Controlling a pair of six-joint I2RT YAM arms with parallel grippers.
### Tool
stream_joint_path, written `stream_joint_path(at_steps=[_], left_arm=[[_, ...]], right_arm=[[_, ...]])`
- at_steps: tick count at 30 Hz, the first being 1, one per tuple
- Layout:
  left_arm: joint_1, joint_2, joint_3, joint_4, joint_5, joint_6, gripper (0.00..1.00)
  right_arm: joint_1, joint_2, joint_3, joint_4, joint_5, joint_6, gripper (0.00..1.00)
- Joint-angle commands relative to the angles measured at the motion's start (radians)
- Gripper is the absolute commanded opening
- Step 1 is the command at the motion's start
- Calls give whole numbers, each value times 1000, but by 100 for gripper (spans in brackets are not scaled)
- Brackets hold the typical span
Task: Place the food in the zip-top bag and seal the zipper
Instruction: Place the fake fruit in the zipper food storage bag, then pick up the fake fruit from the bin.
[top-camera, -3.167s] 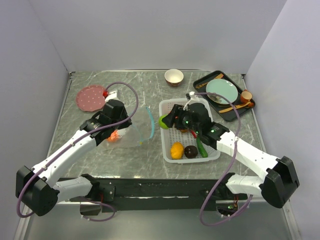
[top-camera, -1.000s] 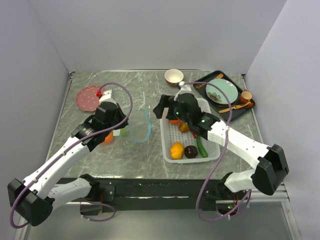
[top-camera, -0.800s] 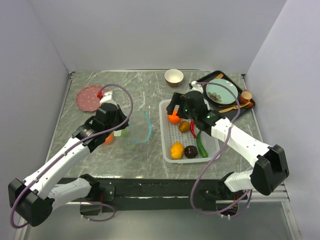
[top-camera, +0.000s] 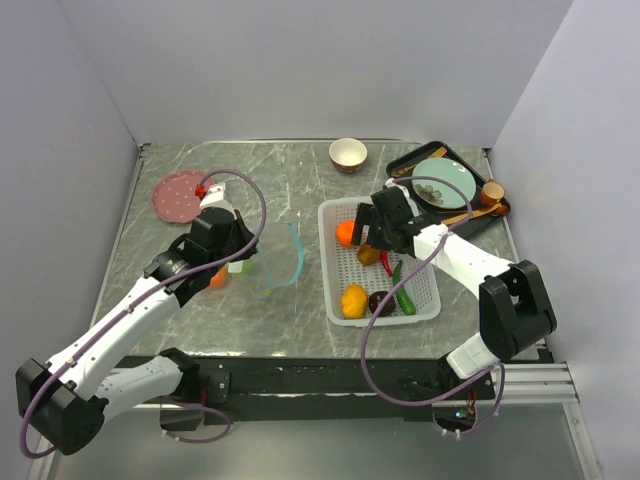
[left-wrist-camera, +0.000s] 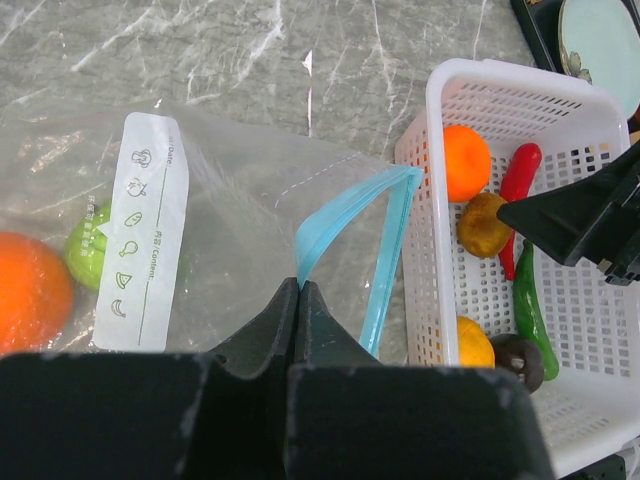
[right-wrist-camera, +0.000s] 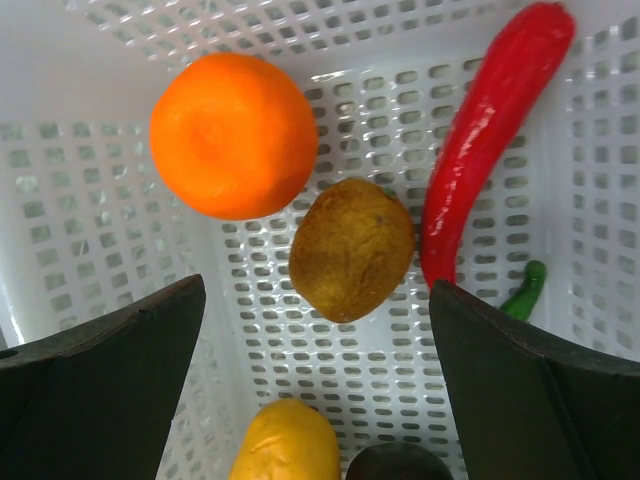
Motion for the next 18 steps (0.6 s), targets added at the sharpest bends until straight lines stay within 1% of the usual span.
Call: stream_joint_path(at_steps=[1,7,12,15,18], left_arm=[[2,-13,15,17,-8,11,1],[2,-2,33,0,-10,27,1],[2,7,72,-50,-31,38,1],[2,-11,49,-40,-45,33,1],[2,-14,35,-29,-30,27,1]], right_arm=[[-2,20,65,34,-28,-26,100],[-3,102,144,22,-9,-59,100],[-5,184,233,0,-50,-82,100],[-5,224,265,-11,-57,-95,100],[-5,247,273,-6,-69,-107,100]])
